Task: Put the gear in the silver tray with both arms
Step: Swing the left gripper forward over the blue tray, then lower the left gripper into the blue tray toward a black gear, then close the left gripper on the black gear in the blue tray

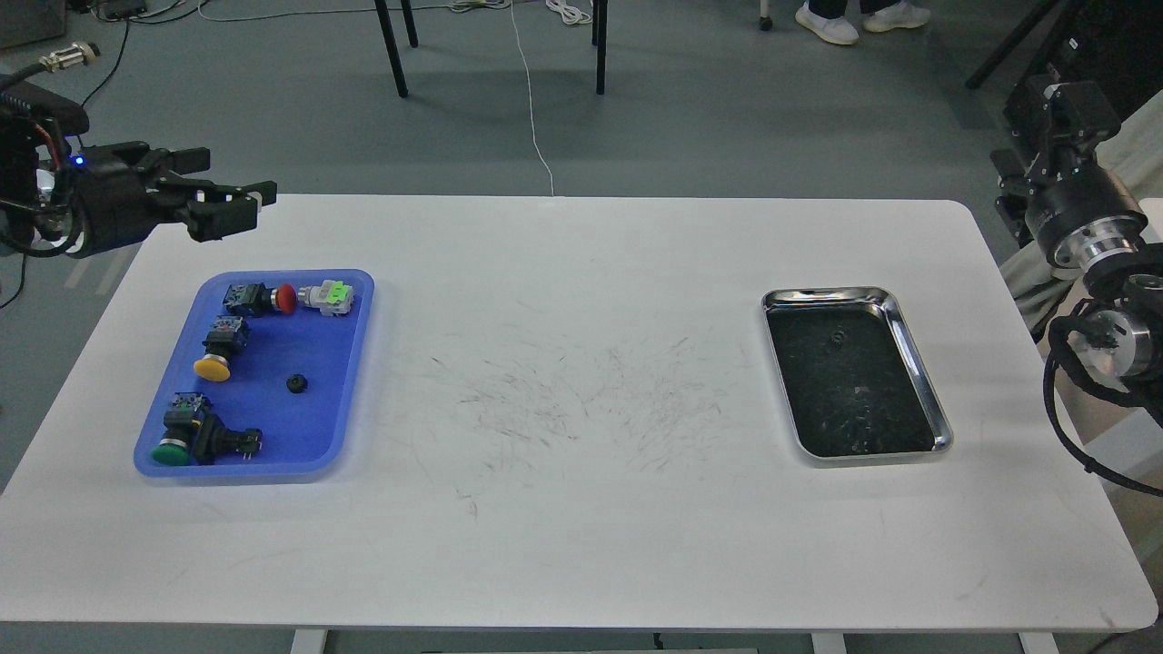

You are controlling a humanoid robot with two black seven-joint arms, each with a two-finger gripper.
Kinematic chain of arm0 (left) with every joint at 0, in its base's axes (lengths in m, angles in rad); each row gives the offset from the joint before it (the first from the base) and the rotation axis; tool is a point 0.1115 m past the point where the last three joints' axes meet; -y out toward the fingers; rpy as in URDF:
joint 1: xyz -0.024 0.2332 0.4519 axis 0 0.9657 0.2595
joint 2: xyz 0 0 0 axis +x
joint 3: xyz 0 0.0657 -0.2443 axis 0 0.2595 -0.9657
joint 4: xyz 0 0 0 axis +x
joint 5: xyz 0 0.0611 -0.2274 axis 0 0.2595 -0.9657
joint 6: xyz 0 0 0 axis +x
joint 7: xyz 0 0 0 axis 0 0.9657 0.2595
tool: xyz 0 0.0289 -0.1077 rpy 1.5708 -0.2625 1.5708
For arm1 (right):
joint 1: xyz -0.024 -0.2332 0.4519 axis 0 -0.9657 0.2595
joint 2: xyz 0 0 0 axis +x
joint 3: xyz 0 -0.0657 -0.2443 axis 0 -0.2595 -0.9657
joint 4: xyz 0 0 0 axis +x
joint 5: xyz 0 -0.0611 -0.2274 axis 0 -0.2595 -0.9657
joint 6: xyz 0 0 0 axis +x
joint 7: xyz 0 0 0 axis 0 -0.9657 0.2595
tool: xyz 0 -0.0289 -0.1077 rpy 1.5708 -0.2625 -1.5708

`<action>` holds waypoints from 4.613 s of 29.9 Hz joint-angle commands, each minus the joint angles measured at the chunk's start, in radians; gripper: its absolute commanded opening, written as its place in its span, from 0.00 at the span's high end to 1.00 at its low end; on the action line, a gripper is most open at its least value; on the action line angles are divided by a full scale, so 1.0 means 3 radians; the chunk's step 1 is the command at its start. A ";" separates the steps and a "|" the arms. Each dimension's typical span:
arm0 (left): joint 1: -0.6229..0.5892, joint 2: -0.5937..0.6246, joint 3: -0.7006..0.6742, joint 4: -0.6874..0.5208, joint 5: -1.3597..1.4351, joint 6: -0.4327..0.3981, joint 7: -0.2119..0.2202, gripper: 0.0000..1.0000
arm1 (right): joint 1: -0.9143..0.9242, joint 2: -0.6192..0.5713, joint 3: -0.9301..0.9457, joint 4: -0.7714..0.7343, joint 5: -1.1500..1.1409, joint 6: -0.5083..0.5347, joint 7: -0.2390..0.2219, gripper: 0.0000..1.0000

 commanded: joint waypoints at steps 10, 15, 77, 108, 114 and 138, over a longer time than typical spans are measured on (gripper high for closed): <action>-0.0133 -0.0337 0.0841 0.0009 0.0062 0.0178 0.0000 0.20 | -0.0001 -0.0036 -0.0022 0.0102 -0.0005 0.0012 -0.0001 0.06; -0.0108 -0.0562 0.1051 0.0019 0.0078 0.0316 0.0000 0.22 | 0.0004 -0.0036 -0.0022 0.0158 -0.0011 0.0007 -0.0001 0.06; 0.0818 -0.1309 0.1598 0.0863 0.0303 0.0900 0.0000 0.41 | -0.0057 -0.0036 0.0132 0.0164 -0.0005 0.0007 -0.0001 0.05; 0.1181 -0.1319 0.1481 0.1123 0.0083 0.0910 0.0000 0.56 | -0.0103 -0.0072 0.0127 0.0184 0.0000 0.0022 -0.0001 0.05; 0.1191 -0.1314 0.1471 0.1129 0.0062 0.0905 0.0000 0.56 | -0.0123 -0.0072 0.0122 0.0194 -0.0005 0.0028 -0.0001 0.05; 0.1176 -0.1186 0.1327 0.0934 -0.0152 0.0941 0.0000 0.57 | -0.0123 -0.0072 0.0096 0.0220 -0.0016 0.0028 -0.0001 0.05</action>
